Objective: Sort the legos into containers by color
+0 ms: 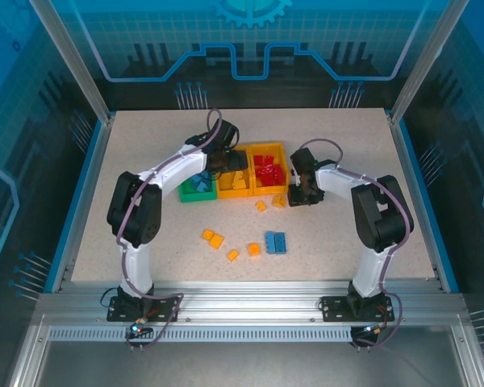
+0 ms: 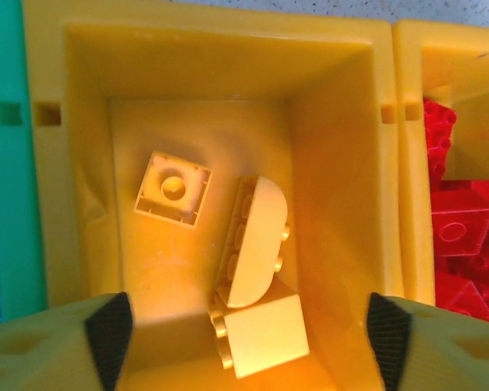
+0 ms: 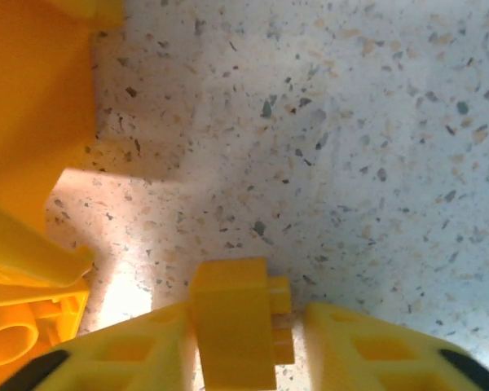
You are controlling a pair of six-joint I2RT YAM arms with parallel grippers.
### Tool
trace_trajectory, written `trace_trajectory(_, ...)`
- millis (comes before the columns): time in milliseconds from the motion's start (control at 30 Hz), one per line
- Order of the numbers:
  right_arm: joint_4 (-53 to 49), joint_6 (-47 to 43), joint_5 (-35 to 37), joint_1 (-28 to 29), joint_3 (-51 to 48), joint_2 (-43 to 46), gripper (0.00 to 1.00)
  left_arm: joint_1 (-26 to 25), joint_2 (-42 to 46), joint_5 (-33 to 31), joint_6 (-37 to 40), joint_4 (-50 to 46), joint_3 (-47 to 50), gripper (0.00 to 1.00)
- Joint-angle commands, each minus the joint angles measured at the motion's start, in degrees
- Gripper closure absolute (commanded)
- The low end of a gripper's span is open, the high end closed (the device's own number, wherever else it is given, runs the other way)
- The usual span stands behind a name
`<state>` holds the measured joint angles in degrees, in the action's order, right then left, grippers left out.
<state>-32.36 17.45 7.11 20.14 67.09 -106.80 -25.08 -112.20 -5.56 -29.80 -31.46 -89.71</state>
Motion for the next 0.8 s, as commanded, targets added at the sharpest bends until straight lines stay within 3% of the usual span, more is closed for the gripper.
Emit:
trace_trajectory(0, -1.54, -0.39, -0.26, 0.87, 0.34, 0.74, 0.68, -0.14, 7.14, -0.39, 0.27, 0.37, 4.11, 0.09)
trace_trajectory(33, -1.8, -0.19, -0.3, 1.14, 0.01, 1.73, 0.69, -0.14, 8.7, -0.79, 0.23, 0.89, 5.74, 0.02)
trace_trajectory(200, -3.06, 1.17, -2.12, 3.29, -0.26, 8.83, 0.74, -0.07, 15.1, -2.99, 0.87, 1.58, 13.03, 0.01)
trace_trajectory(367, 2.1, 5.48, -14.58, 5.54, 1.95, 14.08, 0.75, -0.03, 19.69, -3.49, 1.17, 4.76, 21.37, 0.01)
trace_trajectory(567, 3.52, 10.02, -22.28, 10.34, 15.19, 5.1, 0.74, -0.01, 20.51, -2.81, -0.51, 5.37, 27.33, 0.01)
trace_trajectory(767, 1.14, 13.92, -23.46, 11.72, 28.34, -6.79, 0.74, -0.15, 22.8, -1.36, -1.66, 7.87, 33.33, 0.01)
